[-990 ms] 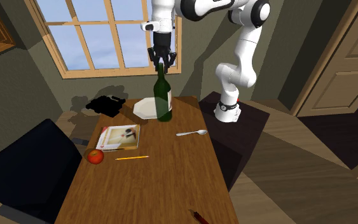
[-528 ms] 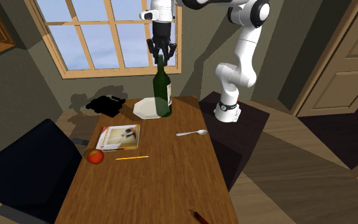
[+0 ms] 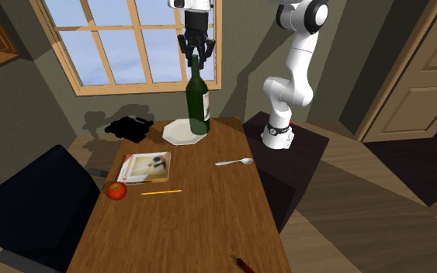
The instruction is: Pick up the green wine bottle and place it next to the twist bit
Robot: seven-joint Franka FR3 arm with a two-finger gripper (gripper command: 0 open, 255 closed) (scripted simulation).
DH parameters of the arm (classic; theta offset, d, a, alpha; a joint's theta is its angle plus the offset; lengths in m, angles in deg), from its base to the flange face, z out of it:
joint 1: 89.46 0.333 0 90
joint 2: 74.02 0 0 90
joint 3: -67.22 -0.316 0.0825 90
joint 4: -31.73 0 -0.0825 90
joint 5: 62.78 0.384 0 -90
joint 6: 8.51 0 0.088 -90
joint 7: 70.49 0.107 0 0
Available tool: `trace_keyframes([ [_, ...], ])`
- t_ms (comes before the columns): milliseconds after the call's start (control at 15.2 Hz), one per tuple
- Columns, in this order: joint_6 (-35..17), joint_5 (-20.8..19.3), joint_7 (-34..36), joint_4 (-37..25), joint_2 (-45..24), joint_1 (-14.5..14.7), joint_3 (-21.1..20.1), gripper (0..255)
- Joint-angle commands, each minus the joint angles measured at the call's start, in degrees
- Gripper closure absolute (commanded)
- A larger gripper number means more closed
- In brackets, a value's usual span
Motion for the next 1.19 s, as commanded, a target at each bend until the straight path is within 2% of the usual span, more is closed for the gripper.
trace_keyframes([
  [0,1.70,0.20,-0.25,-2.42,-0.73,0.05,0.12,255],
  [594,9.27,1.41,-1.19,-13.98,-4.89,0.31,0.76,255],
  [1122,16.91,3.22,-2.56,-26.74,-10.31,0.18,2.03,255],
])
